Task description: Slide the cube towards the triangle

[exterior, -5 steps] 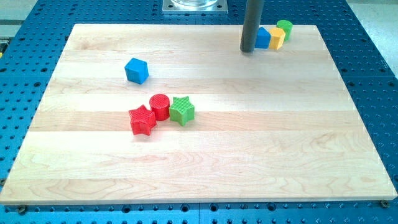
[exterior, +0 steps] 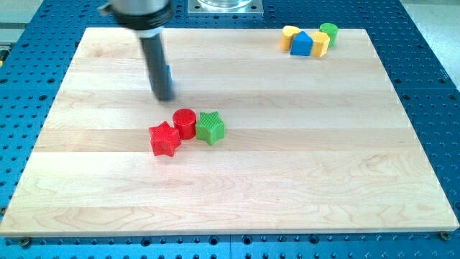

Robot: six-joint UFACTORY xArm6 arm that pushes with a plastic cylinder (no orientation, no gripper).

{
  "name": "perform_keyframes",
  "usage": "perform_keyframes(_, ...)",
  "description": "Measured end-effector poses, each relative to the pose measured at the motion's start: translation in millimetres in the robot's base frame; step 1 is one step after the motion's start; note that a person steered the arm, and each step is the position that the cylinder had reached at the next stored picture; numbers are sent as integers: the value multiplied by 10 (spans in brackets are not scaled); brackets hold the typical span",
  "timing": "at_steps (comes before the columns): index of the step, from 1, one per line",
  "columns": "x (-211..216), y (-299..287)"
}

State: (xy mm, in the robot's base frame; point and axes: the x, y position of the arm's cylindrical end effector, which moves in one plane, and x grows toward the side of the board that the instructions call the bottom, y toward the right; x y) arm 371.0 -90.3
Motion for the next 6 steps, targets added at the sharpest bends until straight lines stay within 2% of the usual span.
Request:
perform_keyframes(1,13,-106)
perform_keyframes(2,356,-974)
perform_keyframes(3,-230,-509)
perform_keyframes(4,-346,539)
perform_keyframes(5,-215,430)
perform_keyframes(6,-434,214)
